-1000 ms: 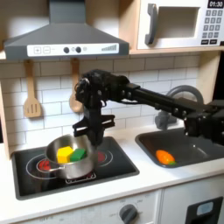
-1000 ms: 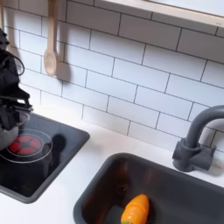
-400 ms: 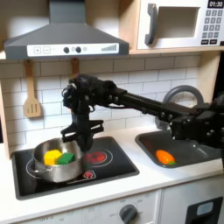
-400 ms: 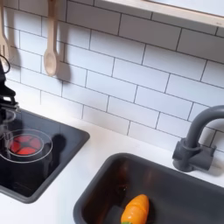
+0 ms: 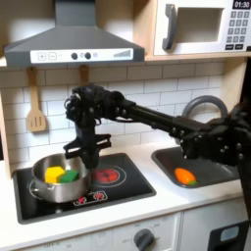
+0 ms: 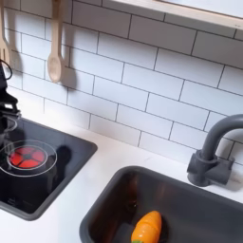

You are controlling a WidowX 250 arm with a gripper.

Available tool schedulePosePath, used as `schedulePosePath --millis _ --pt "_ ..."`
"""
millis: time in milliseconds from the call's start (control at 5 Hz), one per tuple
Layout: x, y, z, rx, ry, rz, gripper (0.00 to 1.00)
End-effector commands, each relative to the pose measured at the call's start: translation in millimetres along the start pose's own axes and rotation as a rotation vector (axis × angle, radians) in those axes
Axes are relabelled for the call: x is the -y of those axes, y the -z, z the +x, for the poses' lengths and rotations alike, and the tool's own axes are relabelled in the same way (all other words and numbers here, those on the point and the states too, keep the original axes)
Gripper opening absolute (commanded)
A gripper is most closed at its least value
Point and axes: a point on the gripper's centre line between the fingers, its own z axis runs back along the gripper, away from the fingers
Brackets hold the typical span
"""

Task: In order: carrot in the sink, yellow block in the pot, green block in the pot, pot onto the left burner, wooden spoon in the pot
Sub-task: 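Move the pot onto the left burner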

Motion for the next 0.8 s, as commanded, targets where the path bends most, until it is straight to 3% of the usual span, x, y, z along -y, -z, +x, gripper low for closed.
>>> schedulePosePath --millis 0,600 --pt "-3.1 2.0 8.5 0.004 0.003 0.001 0.00" --pt "-9.0 0.1 17.6 0.030 -0.003 0.006 0.00"
